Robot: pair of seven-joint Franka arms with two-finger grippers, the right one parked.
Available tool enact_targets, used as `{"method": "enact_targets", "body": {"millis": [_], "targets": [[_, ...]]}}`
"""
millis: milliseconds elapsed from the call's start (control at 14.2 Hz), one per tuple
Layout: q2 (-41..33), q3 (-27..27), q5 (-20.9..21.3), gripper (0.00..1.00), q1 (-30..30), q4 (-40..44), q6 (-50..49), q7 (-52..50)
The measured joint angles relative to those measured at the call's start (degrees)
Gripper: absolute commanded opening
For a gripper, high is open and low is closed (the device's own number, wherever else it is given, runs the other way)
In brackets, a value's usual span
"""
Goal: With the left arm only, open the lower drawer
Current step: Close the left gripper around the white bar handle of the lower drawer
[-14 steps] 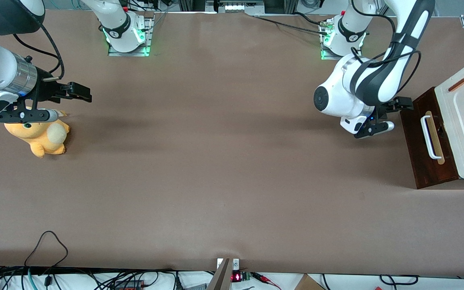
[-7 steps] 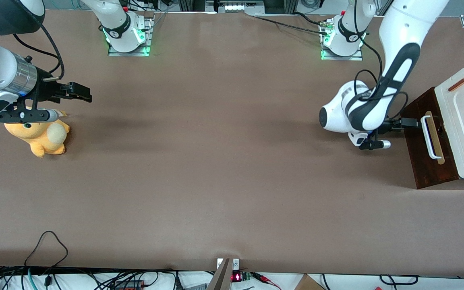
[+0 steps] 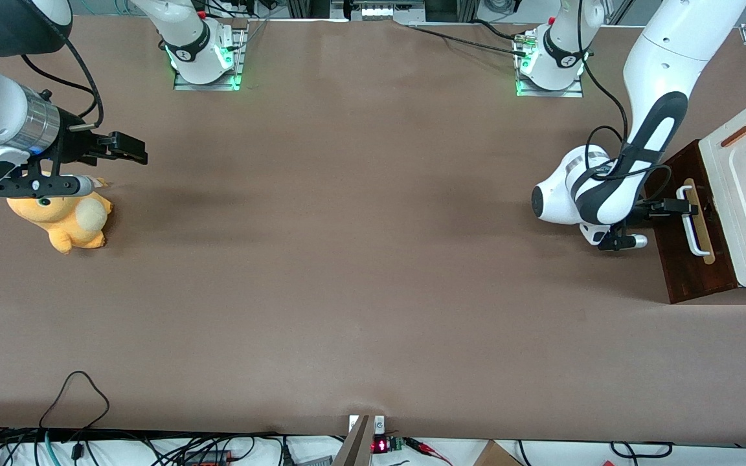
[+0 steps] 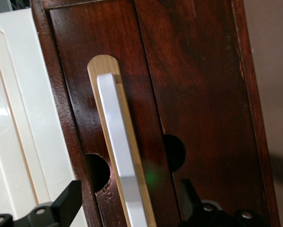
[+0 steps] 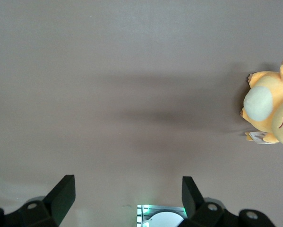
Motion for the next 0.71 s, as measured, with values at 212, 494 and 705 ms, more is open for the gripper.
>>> {"method": "enact_targets", "body": {"millis": [212,494,705], "targets": [[0.02,-0.02,0.00,0.73,-0.01,0.00,-0.32,-0.21],[0.57,0.52,0.00,0.72,0.00,0.00,-0.49,-0.32],[0.90,0.85,0.00,0.66,0.13,0.00,-0.53,-0.51]]}}
